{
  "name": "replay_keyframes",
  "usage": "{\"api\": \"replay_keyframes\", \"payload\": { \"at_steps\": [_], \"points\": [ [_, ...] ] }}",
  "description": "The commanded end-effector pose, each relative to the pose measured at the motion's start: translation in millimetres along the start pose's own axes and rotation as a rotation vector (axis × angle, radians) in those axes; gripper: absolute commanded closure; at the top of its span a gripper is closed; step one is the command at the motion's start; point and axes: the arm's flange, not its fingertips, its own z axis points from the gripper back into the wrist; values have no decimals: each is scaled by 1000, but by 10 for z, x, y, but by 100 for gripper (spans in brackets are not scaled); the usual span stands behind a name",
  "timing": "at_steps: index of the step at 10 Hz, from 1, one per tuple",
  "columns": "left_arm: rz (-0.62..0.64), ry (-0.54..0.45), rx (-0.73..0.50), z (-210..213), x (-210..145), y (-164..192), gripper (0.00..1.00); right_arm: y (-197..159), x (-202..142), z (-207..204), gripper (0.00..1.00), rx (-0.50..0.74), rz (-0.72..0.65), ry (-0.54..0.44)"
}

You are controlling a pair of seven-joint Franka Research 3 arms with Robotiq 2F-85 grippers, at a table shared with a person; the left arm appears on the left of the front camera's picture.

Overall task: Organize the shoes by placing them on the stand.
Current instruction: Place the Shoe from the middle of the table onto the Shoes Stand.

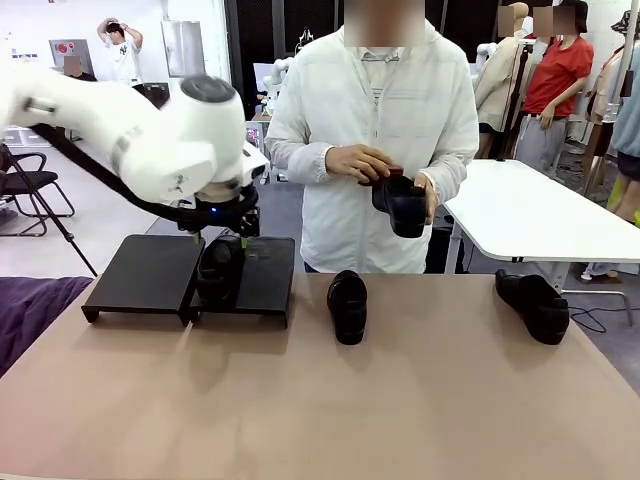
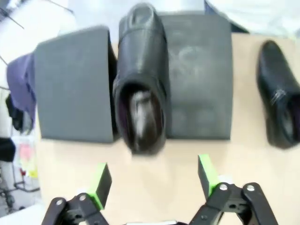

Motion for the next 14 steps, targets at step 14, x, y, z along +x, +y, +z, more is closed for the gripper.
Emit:
{"api": "replay_keyframes", "payload": {
  "at_steps": [14],
  "points": [
    [111,224,-674,1549,-1348,2534,0,-3,-13,32,0,1,14,3]
  ]
}}
